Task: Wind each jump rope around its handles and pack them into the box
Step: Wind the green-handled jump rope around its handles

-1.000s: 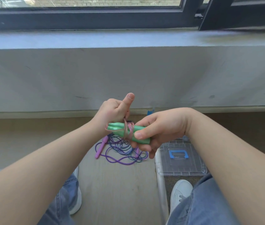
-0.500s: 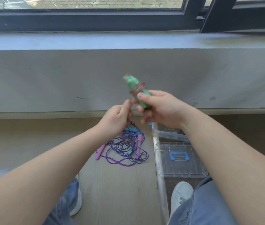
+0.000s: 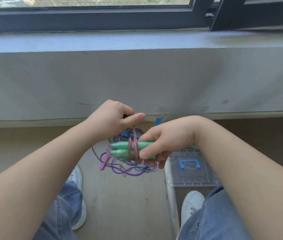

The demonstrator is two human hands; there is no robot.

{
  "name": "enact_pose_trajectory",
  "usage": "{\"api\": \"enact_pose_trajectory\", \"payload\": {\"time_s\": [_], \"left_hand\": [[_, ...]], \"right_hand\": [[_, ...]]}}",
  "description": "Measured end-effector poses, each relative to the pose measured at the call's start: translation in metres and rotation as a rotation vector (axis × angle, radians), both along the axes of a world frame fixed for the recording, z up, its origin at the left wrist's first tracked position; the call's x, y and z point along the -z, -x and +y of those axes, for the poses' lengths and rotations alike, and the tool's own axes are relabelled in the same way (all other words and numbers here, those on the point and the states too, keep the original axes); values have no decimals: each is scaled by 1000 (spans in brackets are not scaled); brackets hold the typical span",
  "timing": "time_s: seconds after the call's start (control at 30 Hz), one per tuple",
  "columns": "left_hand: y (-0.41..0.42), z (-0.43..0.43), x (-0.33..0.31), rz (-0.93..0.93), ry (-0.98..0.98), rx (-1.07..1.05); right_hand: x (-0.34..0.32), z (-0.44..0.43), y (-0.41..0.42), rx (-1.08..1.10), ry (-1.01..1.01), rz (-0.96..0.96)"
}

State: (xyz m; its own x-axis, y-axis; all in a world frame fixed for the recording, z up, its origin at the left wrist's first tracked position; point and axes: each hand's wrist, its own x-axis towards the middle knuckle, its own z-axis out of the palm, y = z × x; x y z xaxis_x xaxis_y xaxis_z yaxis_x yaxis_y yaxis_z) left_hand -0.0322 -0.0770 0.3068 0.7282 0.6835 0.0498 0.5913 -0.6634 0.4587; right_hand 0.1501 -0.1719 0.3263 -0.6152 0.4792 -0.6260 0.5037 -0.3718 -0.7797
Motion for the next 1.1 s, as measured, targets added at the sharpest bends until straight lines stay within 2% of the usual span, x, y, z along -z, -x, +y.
{"api": "enact_pose_trajectory", "payload": {"time_s": [0.1, 0.17, 0.2, 0.27, 0.33, 0.37, 0.4, 0.47, 0.53, 0.6, 0.67, 0.77, 0.8, 0.87, 0.9, 0.97, 1.1], "left_hand": [[3, 5, 15, 72, 183, -74], [2, 1, 21, 13, 183, -75], [1, -5, 19, -3, 165, -80], [-1, -15, 15, -25, 119, -44], [-1, -23, 10, -27, 57, 46], [-1, -24, 7, -26, 4, 80], [-1, -24, 4, -38, -48, 93], [-3, -21, 0, -64, -128, 75], [-3, -15, -4, -63, -170, 35], [1, -7, -3, -30, -166, 7], [3, -3, -2, -3, -114, 7], [0, -1, -6, -58, 112, -1], [1, -3, -9, -65, 140, -6], [1, -2, -8, -96, 59, -14], [3, 0, -3, -112, 46, -6], [3, -5, -2, -92, 200, -52], [1, -13, -2, 68, 82, -57]], "right_hand": [[-6, 0, -6, 165, -57, 258], [-8, 4, -9, 379, -143, 290], [-7, 8, -11, 509, -226, 220], [-6, 16, -17, 651, -511, -154], [-1, 21, -25, 567, -756, -634], [1, 22, -26, 501, -768, -781], [1, 21, -26, 431, -721, -842], [2, 16, -20, 267, -581, -786], [1, 8, -7, 117, -430, -645], [-3, 2, 5, 62, -316, -449], [-8, -1, 9, 45, -210, -215], [-12, 1, 0, 95, -171, 54], [-11, 2, -4, 137, -169, 128], [-8, 5, -9, 235, -162, 263], [-7, 7, -9, 285, -172, 296], [-6, 10, -10, 390, -256, 238], [-5, 17, -12, 531, -487, -71]]}}
